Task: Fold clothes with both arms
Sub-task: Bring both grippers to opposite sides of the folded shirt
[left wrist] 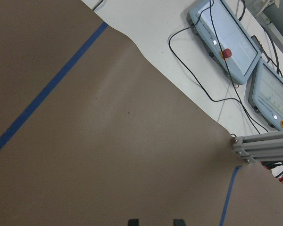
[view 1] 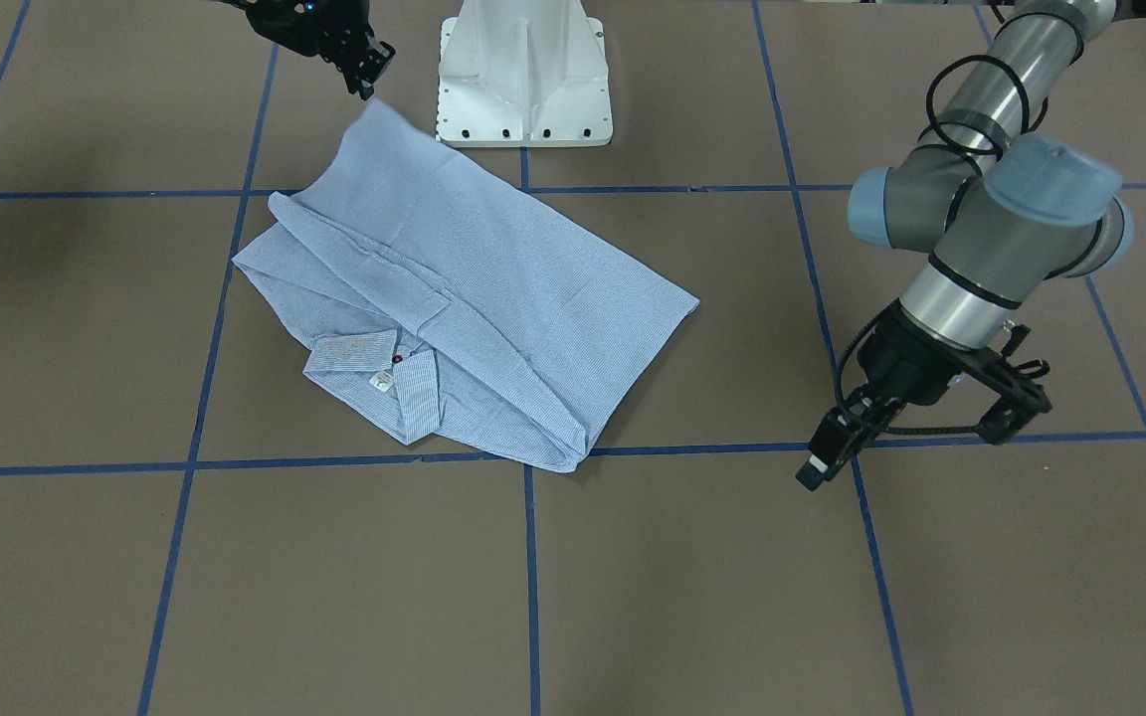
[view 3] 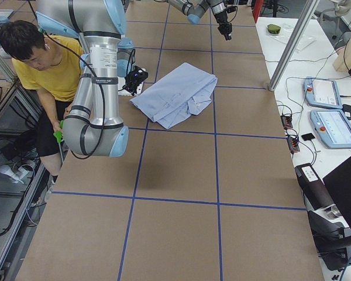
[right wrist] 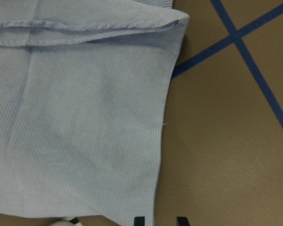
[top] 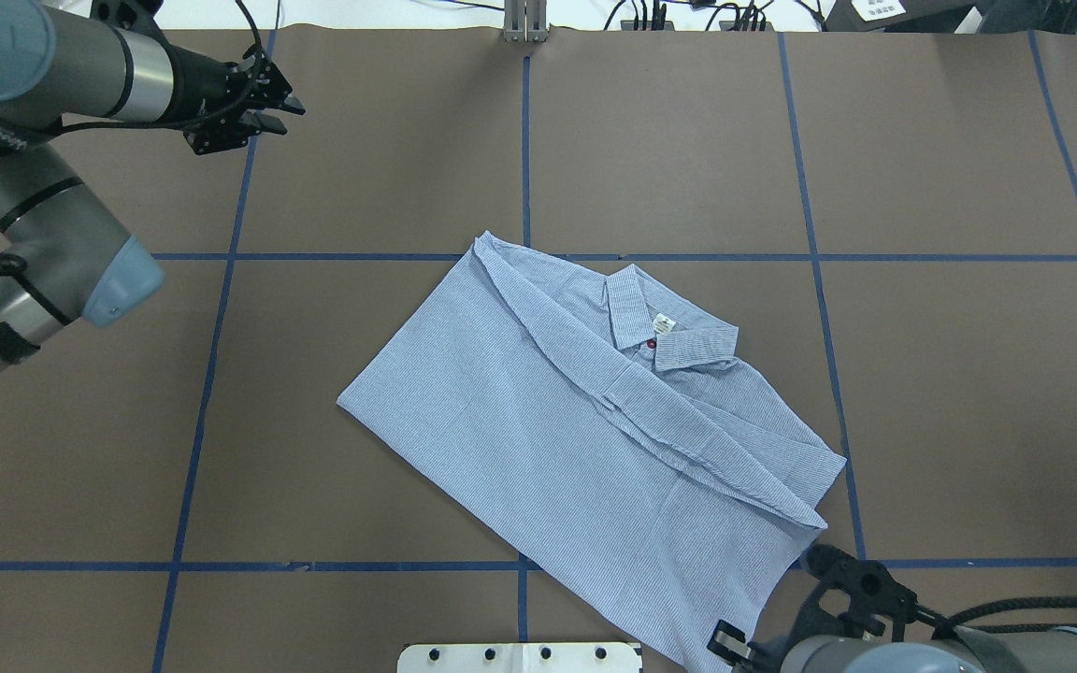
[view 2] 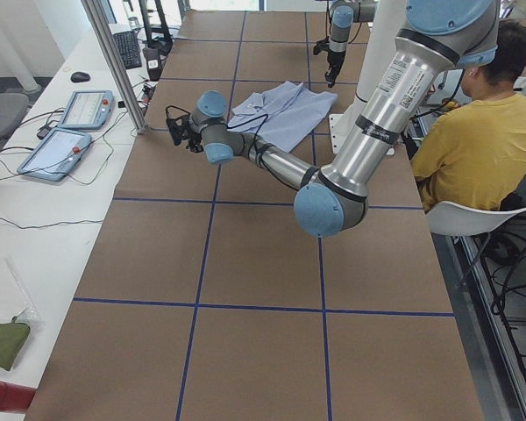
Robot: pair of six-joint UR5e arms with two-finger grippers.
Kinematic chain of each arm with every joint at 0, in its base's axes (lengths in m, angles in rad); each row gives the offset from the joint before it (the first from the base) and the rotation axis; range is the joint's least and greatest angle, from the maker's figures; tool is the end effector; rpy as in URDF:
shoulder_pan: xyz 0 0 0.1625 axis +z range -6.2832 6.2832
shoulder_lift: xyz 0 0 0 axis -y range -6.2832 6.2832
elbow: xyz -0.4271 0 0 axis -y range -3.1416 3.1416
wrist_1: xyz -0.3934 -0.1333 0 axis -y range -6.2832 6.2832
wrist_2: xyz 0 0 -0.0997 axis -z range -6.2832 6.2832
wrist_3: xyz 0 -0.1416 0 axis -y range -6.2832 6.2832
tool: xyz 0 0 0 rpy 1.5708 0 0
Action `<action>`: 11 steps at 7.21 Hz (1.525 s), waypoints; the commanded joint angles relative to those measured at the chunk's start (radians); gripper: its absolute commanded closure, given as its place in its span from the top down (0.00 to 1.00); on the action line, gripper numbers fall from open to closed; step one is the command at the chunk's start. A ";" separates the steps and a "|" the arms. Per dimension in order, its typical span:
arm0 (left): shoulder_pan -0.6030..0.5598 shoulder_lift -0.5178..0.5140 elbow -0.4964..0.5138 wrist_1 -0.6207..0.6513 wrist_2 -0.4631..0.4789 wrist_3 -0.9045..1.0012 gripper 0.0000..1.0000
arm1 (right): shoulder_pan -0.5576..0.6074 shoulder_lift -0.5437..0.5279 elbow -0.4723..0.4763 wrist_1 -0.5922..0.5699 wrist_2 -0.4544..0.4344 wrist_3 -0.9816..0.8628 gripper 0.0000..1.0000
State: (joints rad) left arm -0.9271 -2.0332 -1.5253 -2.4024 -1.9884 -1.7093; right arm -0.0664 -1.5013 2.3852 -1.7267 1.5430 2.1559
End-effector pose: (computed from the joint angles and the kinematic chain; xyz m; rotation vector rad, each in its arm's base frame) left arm 0.3622 -0.6091 0.3319 0.1409 1.2972 -0.6542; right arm -0.4559 -0.1072 0.3237 -0.2101 -0.7061 0.5055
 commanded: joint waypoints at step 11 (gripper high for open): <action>0.473 0.174 -0.194 0.167 0.290 -0.219 0.65 | 0.519 0.265 -0.291 0.035 -0.034 -0.252 1.00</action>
State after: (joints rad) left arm -0.4559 -1.8569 -1.7189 -2.2462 -1.6992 -1.9286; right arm 0.4513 -1.2371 2.1168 -1.6931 1.5093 1.9037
